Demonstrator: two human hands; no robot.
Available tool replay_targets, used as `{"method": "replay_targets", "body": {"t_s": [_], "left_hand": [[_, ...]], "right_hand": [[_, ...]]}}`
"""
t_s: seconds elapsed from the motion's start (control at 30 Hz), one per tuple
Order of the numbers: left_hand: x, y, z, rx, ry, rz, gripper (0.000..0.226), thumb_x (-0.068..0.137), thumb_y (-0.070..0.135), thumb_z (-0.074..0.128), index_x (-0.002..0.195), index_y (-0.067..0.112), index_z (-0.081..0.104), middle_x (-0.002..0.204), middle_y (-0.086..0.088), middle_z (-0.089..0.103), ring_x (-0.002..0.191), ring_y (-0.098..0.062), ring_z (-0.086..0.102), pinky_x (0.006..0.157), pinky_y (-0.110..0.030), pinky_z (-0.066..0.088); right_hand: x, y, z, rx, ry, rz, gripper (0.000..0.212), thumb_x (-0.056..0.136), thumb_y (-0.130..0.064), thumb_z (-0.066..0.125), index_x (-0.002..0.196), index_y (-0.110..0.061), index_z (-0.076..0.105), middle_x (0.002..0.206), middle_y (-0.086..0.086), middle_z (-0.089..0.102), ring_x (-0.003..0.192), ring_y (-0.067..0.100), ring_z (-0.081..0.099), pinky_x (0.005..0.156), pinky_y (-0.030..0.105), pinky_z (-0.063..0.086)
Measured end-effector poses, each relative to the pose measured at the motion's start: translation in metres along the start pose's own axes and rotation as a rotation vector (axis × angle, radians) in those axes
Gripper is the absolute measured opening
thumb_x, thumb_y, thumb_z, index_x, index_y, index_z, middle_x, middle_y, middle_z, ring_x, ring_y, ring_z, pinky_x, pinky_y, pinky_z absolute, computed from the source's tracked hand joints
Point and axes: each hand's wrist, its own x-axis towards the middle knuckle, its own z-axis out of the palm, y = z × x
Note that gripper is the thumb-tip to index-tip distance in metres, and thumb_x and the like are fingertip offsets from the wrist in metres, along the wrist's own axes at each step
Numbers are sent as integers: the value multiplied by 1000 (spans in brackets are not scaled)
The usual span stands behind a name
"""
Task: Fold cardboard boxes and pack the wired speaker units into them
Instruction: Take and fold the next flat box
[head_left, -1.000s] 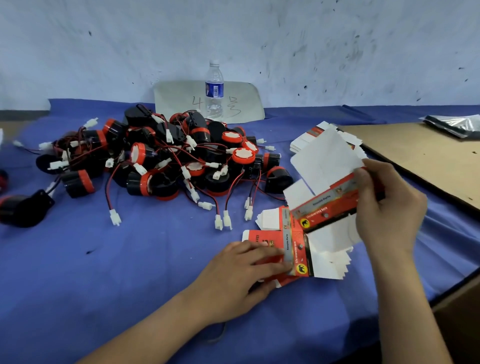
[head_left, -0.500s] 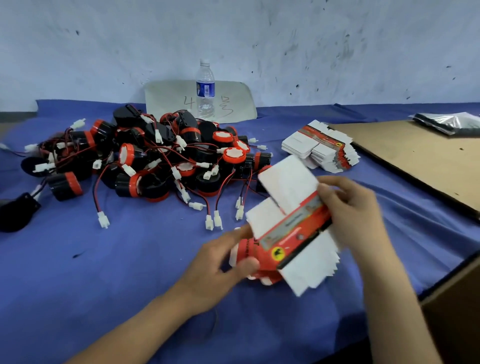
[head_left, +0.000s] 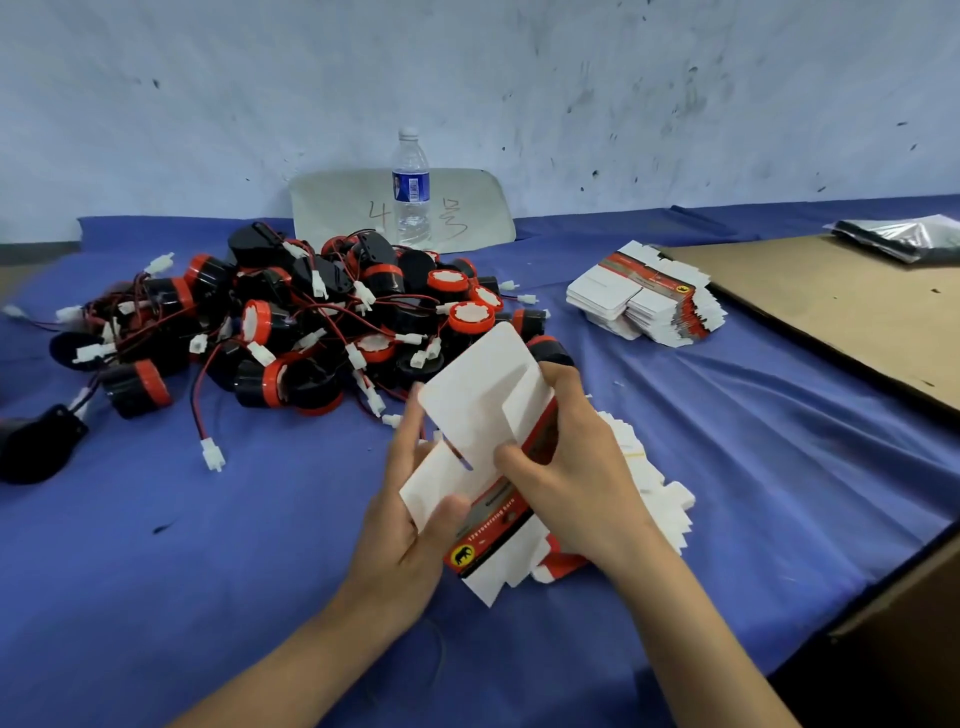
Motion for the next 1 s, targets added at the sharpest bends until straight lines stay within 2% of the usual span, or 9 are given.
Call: {"method": "replay_targets", "body": {"t_s": [0.17, 0.27, 0.37, 0.47, 0.53, 0.63, 0.73, 0.87, 1.0], "left_hand": [[8, 8, -4, 37, 240, 88, 99, 72, 53, 69, 141, 54, -1, 148, -1, 37, 122, -34, 53, 90, -36, 52], [13, 5, -11, 180, 399, 116, 96, 70, 43, 61, 144, 44, 0, 157, -4, 19, 127, -17, 50, 97, -34, 50], [16, 7, -14, 109, 410, 65, 100, 67, 65, 69, 144, 46, 8, 149, 5, 32, 115, -14, 59, 81, -25, 56], [18, 2, -16, -27, 345, 75, 76, 81, 65, 58, 144, 38, 25, 142, 27, 41, 127, -3, 50, 93, -27, 52], [17, -2, -18, -75, 294, 33, 63, 82, 68, 51, 140, 44, 39, 148, 21, 38, 134, -18, 45, 101, -40, 46], [14, -8, -21, -17, 266, 78, 52, 93, 34, 45, 144, 27, 38, 144, 24, 40, 113, -12, 61, 74, -20, 54], [19, -5, -21, 338, 222, 203, 71, 83, 2, 47, 140, 43, 37, 154, 10, 23, 130, -18, 46, 85, -18, 51], [18, -6, -20, 605, -3, 382, 93, 83, 54, 65, 152, 36, 6, 159, -5, 7, 148, -16, 9, 115, -19, 17], [16, -7, -18, 444, -43, 370, 93, 71, 55, 75, 146, 29, 27, 153, -3, 27, 142, -13, 27, 110, -19, 30]], "right_hand": [[-11, -18, -12, 375, -437, -50, 30, 87, -22, 47, 101, -38, 69, 88, -23, 68, 84, -5, 61, 76, 12, 45], [-17, -22, 0, 592, -641, 74, 32, 94, -36, 44, 83, -45, 73, 89, -24, 71, 86, -9, 63, 81, 10, 46], [-11, -18, 9, 835, -455, 305, 26, 90, -43, 51, 103, -36, 72, 106, 0, 73, 99, 17, 69, 94, 38, 52], [1, -5, 4, 1012, -225, 417, 24, 95, -35, 50, 112, -43, 66, 106, 4, 72, 90, 23, 71, 80, 40, 56], [6, 2, 0, 1096, -106, 518, 23, 95, -34, 53, 113, -39, 67, 109, 4, 72, 89, 23, 71, 76, 40, 57], [13, 9, -5, 1201, -15, 672, 27, 91, -34, 62, 117, -30, 66, 109, 8, 72, 85, 26, 72, 70, 39, 59], [14, 12, -11, 1188, -70, 636, 33, 73, -33, 70, 104, -25, 70, 92, 6, 75, 69, 20, 72, 56, 29, 57], [11, 12, -12, 885, -164, 577, 22, 85, -44, 62, 89, -24, 70, 73, 4, 74, 57, 19, 70, 49, 30, 55], [8, 7, -7, 497, -243, 465, 46, 92, -63, 36, 112, -36, 67, 110, -2, 70, 87, 18, 67, 77, 39, 54]]}}
